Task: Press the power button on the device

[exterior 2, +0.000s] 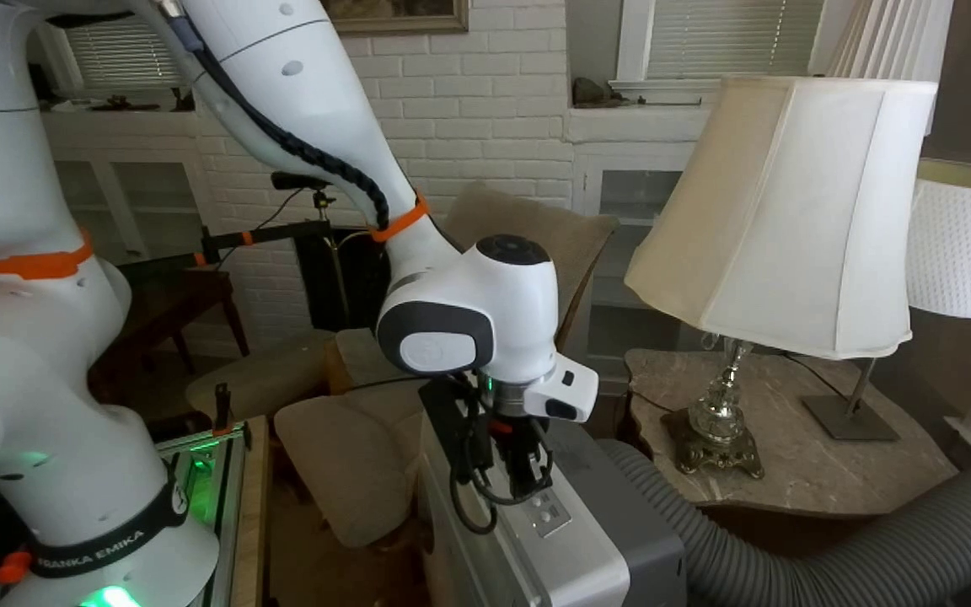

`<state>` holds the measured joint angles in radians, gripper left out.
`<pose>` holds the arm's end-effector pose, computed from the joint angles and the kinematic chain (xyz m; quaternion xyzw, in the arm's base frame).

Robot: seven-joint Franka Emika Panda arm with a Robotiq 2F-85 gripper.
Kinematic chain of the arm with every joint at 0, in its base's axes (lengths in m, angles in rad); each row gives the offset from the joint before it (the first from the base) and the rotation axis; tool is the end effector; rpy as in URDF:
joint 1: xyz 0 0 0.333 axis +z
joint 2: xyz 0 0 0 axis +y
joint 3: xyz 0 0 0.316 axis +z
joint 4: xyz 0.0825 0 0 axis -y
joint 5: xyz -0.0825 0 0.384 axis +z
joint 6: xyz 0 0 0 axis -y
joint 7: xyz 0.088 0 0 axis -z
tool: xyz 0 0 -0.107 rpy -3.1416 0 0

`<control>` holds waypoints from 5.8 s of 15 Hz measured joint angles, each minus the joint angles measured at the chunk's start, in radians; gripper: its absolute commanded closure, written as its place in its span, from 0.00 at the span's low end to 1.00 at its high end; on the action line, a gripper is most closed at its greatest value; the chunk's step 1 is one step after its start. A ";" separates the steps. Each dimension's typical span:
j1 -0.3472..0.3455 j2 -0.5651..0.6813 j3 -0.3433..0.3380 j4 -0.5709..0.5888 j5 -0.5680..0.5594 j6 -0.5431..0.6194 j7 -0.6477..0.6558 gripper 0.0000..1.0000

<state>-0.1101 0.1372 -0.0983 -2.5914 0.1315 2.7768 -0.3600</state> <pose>0.4363 -0.0994 0.2137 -0.9994 -0.0156 -0.0289 0.0106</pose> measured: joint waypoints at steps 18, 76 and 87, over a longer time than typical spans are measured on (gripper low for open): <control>-0.219 0.110 0.232 0.003 0.105 0.189 -0.203 1.00; -0.090 -0.528 0.001 0.085 -0.304 -0.865 0.189 0.00; -0.089 -0.531 -0.012 0.105 -0.306 -0.892 0.174 0.00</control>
<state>-0.1988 -0.3940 -0.1107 -2.4863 -0.1747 1.8847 -0.1863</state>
